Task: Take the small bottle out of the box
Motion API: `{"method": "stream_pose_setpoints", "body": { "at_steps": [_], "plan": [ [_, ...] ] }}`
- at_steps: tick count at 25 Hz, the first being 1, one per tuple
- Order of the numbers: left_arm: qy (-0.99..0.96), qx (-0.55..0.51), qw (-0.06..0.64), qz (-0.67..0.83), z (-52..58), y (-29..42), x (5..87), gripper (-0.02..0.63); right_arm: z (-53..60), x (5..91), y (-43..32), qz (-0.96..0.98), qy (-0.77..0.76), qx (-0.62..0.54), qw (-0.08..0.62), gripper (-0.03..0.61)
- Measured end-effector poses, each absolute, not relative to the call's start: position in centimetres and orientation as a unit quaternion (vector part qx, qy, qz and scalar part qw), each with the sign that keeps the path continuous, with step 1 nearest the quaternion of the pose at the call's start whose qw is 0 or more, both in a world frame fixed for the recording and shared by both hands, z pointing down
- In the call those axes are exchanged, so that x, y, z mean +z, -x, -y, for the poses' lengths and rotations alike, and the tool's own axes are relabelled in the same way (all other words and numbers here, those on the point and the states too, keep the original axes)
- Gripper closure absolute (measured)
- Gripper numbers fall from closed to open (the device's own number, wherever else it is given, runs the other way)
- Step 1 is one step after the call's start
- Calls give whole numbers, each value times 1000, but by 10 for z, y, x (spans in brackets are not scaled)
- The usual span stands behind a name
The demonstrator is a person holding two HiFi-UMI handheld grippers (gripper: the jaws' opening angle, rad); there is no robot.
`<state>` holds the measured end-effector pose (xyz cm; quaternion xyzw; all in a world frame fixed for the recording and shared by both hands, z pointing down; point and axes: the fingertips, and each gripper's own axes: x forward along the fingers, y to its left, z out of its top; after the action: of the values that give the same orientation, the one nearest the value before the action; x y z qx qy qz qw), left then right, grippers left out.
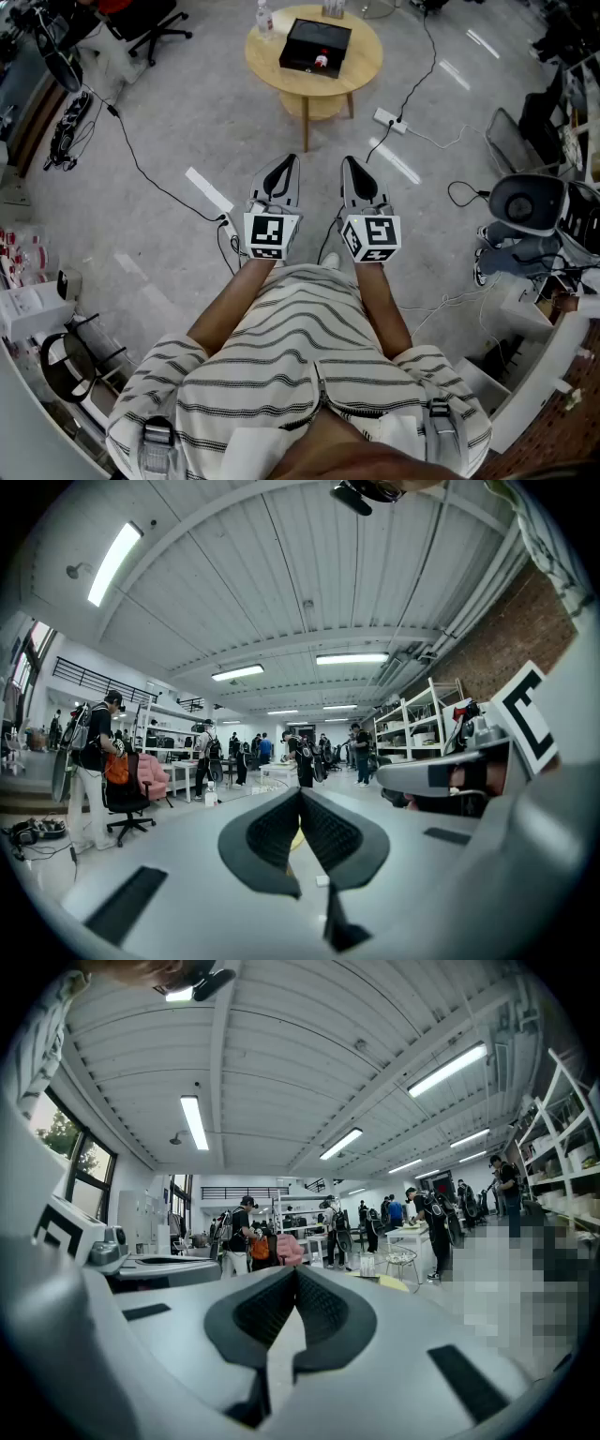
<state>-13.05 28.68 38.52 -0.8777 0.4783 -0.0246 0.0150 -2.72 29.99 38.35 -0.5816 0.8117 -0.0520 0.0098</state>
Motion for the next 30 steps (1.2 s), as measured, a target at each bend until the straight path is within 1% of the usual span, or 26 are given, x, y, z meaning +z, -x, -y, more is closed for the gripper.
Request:
{"method": "stream_pose_setpoints", "body": {
  "at_steps": [7,14,22,30],
  "plan": [
    [878,-29,7,-477,-297,130,391,592,-307,390,23,-813,579,-64,6,561],
    [881,-31,3,-472,-300,104,392,592,-306,387,10,-823,565,-56,6,560],
    [874,-38,11,-485,-305,67,393,592,-310,386,-22,-842,538,-49,17,560],
    [866,-47,-11,-498,-322,47,414,592,-317,407,-40,-849,523,-70,22,561]
  ]
}}
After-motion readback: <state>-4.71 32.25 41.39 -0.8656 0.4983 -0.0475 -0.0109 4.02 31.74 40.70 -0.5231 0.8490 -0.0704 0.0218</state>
